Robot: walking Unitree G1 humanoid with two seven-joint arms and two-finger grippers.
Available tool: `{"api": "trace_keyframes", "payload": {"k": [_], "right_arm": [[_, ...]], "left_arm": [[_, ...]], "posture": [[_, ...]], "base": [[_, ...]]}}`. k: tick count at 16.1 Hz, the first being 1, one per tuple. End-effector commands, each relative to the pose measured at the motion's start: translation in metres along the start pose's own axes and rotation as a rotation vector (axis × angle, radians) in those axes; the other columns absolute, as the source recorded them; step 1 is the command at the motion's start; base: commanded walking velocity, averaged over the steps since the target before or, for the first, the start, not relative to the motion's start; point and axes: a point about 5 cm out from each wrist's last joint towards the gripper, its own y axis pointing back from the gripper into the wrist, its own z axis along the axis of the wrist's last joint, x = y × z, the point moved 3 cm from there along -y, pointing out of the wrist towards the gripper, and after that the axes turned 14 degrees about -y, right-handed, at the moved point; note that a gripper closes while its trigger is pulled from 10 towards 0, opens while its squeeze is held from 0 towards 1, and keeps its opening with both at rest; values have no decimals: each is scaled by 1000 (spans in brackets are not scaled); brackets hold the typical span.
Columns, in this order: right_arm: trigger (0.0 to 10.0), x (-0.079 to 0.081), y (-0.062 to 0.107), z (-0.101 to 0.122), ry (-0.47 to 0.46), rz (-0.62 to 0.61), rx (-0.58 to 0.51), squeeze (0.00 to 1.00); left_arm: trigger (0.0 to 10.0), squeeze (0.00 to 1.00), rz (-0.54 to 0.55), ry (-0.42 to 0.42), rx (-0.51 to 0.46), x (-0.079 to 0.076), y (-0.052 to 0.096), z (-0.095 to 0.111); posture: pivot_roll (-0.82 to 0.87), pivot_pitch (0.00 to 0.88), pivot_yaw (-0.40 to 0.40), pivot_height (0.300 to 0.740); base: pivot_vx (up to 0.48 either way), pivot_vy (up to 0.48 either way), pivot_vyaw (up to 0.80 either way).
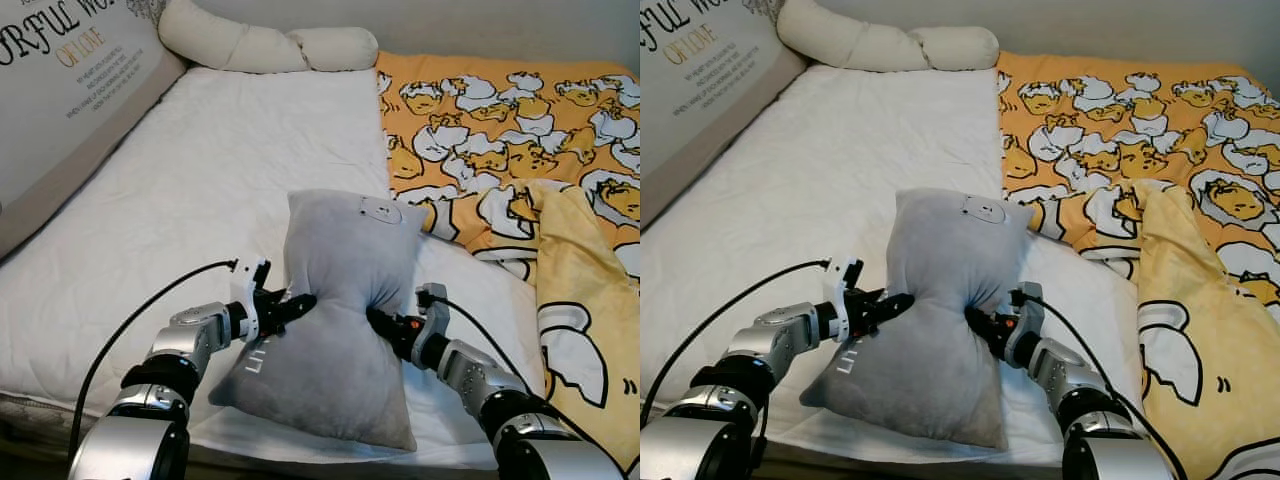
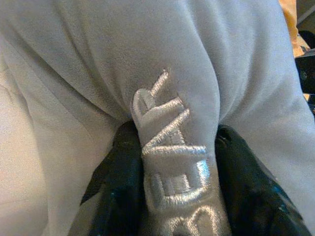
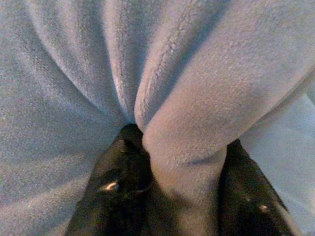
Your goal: Clean up the room
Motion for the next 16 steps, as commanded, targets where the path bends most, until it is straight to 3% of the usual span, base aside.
{"api": "trace_keyframes", "payload": {"k": [1,4,10,12,13,16], "right_arm": [[0,16,-12,9,32,39,-16,0],[0,30,-18,21,65,82,-57,0],[0,54,-29,51,110,112,-160,0],[0,64,-28,63,129,141,-211,0],[0,70,-24,70,189,154,-258,0],[0,81,-8,81,175,201,-361,0]], "left_arm": [[0,0,-10,18,41,-3,-4,-5],[0,0,-19,-35,17,-3,-4,6],[0,0,4,-42,-81,-1,-7,45],[0,0,52,-120,-177,-3,-3,68],[0,0,83,-168,-227,-7,2,79],[0,0,142,-281,-263,-20,13,86]], "posture": [[31,0,52,740],[34,0,54,740],[48,0,43,740],[66,0,13,740],[61,0,15,740],[49,0,20,740]], "base": [[0,0,0],[0,0,0],[0,0,0],[0,0,0],[0,0,0],[0,0,0]]}}
